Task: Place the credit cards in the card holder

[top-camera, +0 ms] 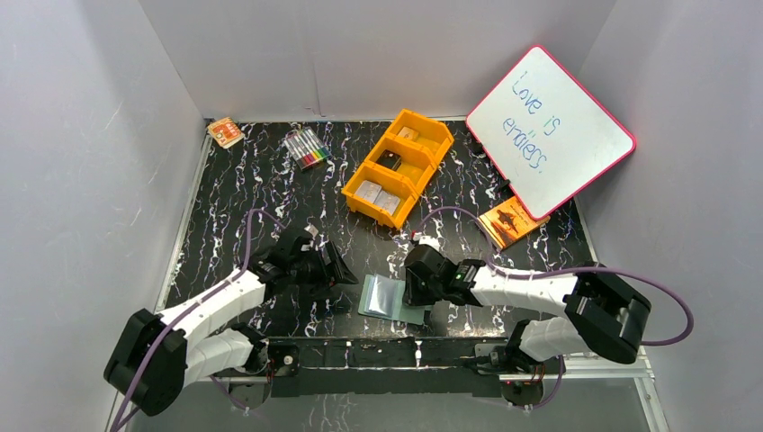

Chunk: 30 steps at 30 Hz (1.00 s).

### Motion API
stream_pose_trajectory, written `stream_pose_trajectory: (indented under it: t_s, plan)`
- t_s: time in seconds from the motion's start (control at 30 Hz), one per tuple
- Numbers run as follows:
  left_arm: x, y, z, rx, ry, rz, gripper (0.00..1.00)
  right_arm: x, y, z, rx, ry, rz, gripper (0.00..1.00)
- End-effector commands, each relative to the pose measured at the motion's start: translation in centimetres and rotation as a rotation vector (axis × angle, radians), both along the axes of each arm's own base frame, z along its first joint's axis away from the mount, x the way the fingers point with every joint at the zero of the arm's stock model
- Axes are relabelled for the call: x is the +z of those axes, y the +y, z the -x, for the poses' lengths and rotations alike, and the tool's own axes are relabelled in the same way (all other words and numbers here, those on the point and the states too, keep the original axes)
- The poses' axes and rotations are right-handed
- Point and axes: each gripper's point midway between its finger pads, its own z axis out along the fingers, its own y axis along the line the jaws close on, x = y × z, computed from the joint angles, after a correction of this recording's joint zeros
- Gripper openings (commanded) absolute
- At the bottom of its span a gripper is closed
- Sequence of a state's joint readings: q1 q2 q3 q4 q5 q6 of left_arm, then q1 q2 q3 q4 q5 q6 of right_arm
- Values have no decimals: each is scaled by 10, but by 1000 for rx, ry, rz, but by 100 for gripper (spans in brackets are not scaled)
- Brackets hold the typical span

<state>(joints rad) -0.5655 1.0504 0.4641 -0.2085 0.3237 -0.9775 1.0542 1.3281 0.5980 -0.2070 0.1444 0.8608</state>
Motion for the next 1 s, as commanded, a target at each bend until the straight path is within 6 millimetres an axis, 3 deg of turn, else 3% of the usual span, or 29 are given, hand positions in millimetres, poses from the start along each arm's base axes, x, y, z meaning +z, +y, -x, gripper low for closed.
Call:
stream_pose_trajectory:
  t_s: [0.0, 0.2, 0.43, 0.97]
  plan:
    - [-5, -9, 4, -57, 19, 29, 75, -13, -11, 1, -26, 10, 1, 27]
    - [-11, -21, 1, -95, 42, 38, 65, -21, -18, 1, -27, 11, -27, 25]
    - [0, -45, -7, -162, 9, 69, 52, -23, -17, -4, -21, 11, -49, 23]
    - [0, -79, -3, -261, -2, 93, 50, -22, -15, -8, -14, 21, -77, 23]
